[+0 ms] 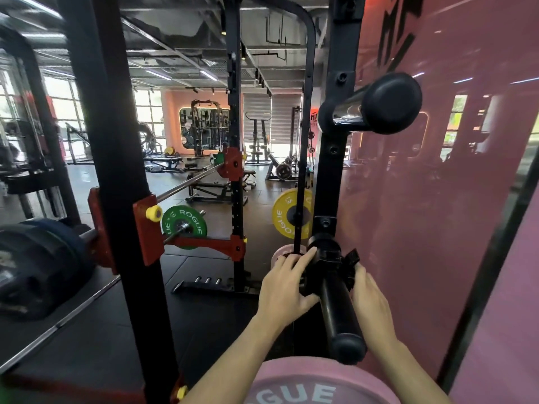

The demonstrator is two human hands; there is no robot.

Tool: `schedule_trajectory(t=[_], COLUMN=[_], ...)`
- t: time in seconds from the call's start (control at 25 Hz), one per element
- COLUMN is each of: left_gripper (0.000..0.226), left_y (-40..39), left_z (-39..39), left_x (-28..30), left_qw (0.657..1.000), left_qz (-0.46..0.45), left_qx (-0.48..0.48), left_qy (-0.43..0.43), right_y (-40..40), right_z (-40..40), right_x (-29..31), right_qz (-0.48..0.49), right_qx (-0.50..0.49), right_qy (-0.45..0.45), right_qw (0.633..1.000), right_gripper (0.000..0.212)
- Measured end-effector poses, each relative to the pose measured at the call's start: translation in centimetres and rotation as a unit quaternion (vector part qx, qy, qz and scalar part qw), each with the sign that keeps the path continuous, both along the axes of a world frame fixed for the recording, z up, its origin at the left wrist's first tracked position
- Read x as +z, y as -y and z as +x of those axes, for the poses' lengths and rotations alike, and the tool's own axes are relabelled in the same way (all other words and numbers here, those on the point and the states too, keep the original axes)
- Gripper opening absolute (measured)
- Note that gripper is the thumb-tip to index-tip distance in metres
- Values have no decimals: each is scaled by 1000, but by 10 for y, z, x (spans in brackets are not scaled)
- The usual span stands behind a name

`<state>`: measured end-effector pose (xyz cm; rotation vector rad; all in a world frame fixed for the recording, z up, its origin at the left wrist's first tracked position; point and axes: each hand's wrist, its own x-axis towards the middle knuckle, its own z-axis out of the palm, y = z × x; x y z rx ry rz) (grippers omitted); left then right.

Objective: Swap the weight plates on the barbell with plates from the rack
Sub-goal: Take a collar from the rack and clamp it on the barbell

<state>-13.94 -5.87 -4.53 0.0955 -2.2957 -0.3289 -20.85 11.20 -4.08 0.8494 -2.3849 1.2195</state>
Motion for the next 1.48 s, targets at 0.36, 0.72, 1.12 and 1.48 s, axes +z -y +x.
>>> schedule_trajectory(t=[0.36, 0.72, 1.12, 1.48], left_gripper=[85, 82, 85, 92], left_y=[-50, -117, -67, 50], left_z=[89, 217, 367, 503], left_x=[-2, -10, -4, -16], left_qw=[1000, 997, 995, 994], left_qz=[-7, 70, 97, 93], left_qx=[-17, -33, 30, 51], left_qy=[-6, -10, 4, 9], right_y=[-49, -113, -54, 65], right_z=[83, 216, 345, 475], right_x=[-4, -5, 2, -11], right_qz=[82, 44, 76, 75], right_qx=[-17, 10, 70, 72], right_qy=[-95, -87, -96, -93], right_qw=[992, 995, 990, 990], right_gripper=[79, 87, 105, 109])
